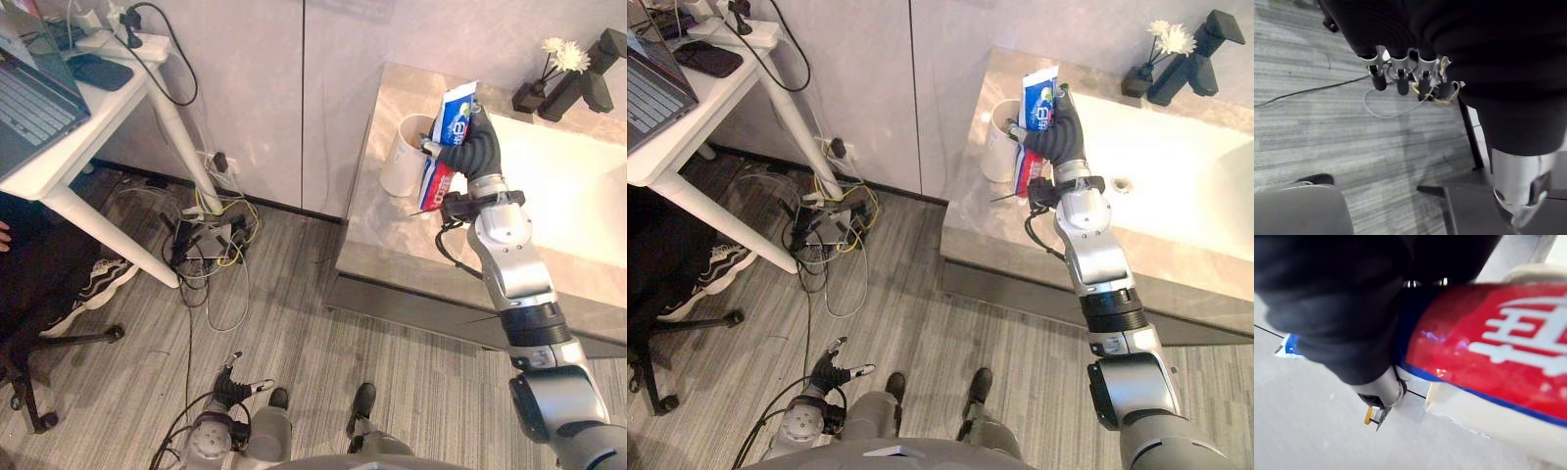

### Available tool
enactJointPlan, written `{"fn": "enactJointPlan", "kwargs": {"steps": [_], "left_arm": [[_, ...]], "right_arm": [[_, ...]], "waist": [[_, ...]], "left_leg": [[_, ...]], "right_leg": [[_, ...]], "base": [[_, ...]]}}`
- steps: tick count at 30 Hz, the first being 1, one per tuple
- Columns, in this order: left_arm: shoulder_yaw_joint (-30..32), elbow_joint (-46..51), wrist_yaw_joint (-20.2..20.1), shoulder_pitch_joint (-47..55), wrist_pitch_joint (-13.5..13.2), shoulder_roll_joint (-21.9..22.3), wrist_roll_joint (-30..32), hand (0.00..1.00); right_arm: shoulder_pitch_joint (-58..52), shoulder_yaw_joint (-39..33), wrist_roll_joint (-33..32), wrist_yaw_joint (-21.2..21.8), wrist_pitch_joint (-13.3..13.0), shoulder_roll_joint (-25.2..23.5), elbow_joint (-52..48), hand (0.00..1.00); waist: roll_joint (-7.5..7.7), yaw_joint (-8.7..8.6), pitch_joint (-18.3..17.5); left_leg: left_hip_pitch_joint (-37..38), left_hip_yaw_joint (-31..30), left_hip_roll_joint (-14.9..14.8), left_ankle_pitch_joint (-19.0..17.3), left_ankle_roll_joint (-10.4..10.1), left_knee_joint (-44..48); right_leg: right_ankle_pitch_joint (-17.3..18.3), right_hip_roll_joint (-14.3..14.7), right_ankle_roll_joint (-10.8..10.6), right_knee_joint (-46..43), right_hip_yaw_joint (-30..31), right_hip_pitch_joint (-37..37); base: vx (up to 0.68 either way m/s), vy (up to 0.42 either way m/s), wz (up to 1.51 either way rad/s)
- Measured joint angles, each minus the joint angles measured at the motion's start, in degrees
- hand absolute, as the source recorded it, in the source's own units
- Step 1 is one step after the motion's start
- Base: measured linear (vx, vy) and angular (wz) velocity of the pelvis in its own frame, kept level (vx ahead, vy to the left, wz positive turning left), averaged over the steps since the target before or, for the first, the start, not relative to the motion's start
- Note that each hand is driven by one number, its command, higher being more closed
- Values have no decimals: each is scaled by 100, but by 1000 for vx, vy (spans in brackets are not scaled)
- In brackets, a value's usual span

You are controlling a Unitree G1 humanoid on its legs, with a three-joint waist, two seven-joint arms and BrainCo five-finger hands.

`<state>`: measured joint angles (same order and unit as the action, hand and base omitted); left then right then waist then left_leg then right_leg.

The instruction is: Organize washtable

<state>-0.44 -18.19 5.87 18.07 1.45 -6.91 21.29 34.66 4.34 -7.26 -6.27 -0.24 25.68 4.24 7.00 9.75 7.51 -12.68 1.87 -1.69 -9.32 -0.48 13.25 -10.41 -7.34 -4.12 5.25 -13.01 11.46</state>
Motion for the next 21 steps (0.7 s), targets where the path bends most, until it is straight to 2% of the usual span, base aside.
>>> {"fn": "enactJointPlan", "kwargs": {"steps": [14, 21], "left_arm": [[-5, -27, -2, 3, 5, 0, 51, 0], [0, -27, -3, 3, 10, -9, 51, 0]], "right_arm": [[-1, -2, 0, 0, 57, -8, 0, 100], [-10, -87, -6, -1, 57, -208, -23, 100]], "waist": [[46, -1, -31], [156, -11, -107]], "left_leg": [[25, -15, 0, 77, -14, -36], [32, -16, -4, 92, -20, -40]], "right_leg": [[-19, 1, 20, 0, -5, 0], [-20, 5, 22, 0, -2, 0]], "base": [[0, 0, 0], [0, 0, 0]]}}
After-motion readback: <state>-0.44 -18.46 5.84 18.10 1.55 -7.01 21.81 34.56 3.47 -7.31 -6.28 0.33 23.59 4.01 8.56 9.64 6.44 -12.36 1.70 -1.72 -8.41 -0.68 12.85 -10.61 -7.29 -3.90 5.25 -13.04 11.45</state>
